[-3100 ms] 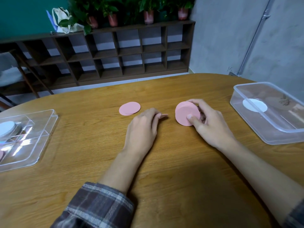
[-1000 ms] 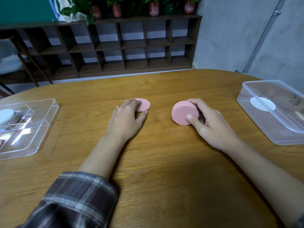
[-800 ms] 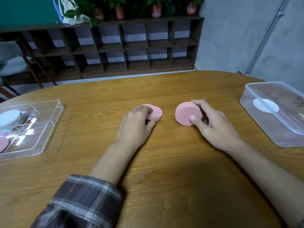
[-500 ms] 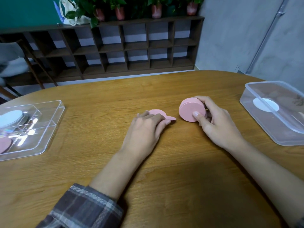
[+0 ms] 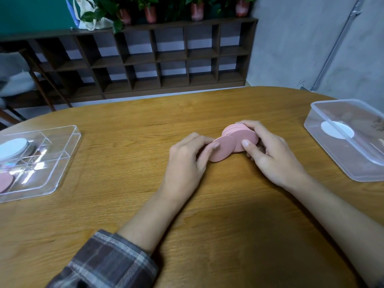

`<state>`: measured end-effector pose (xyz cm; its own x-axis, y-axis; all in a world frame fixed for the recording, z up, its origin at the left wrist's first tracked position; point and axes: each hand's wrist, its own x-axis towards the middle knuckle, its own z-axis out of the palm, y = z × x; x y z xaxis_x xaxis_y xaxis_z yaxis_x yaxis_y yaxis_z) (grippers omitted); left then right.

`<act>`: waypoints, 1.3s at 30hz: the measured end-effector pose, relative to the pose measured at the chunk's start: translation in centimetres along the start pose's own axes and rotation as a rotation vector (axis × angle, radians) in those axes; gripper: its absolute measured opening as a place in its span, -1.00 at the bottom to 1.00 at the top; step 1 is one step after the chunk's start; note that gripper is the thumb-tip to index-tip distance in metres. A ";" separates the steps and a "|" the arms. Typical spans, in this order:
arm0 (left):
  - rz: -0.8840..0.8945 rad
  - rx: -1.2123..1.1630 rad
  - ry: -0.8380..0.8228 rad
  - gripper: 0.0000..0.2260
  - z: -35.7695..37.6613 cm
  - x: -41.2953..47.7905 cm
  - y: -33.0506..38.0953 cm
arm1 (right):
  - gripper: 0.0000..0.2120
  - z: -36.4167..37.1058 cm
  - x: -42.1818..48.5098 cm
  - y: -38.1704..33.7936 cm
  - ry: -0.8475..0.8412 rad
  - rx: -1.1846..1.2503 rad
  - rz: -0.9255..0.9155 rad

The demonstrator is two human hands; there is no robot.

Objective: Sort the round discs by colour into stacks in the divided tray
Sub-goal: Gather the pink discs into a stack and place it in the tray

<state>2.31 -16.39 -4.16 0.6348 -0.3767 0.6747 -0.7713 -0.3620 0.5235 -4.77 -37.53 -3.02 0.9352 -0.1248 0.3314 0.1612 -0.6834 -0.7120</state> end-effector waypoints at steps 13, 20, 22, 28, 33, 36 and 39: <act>-0.257 -0.135 -0.060 -0.69 0.7 0.3 0.2 | -0.57 0.8 -0.4 -1.1 -0.140 0.014 0.076; -0.168 -0.045 -0.013 -0.76 0.6 0.2 0.1 | -0.37 1.0 -0.5 -1.3 -0.242 -0.178 0.037; -0.110 0.006 -0.013 -0.77 0.7 0.2 -0.1 | -0.41 1.2 -0.5 -1.4 -0.203 -0.191 0.015; -0.082 0.048 -0.099 -0.67 0.8 0.1 -0.3 | -0.71 1.0 -0.4 -0.5 -0.118 -0.179 -0.024; -0.200 0.235 -0.152 -0.58 -0.2 0.3 -1.7 | -0.75 0.2 -0.1 0.2 -0.048 -0.141 0.019; -0.299 0.262 -0.244 -0.47 -0.4 0.4 -1.8 | -0.75 0.2 0.0 0.2 -0.035 -0.131 0.036; -0.318 0.310 -0.273 -0.58 -0.4 0.3 -1.7 | -0.76 0.2 0.0 0.2 -0.013 -0.117 0.047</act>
<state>3.80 -15.57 -4.65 0.8567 -0.4003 0.3254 -0.5141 -0.7145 0.4744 -4.69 -37.56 -3.26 0.9449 -0.1503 0.2908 0.0794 -0.7565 -0.6491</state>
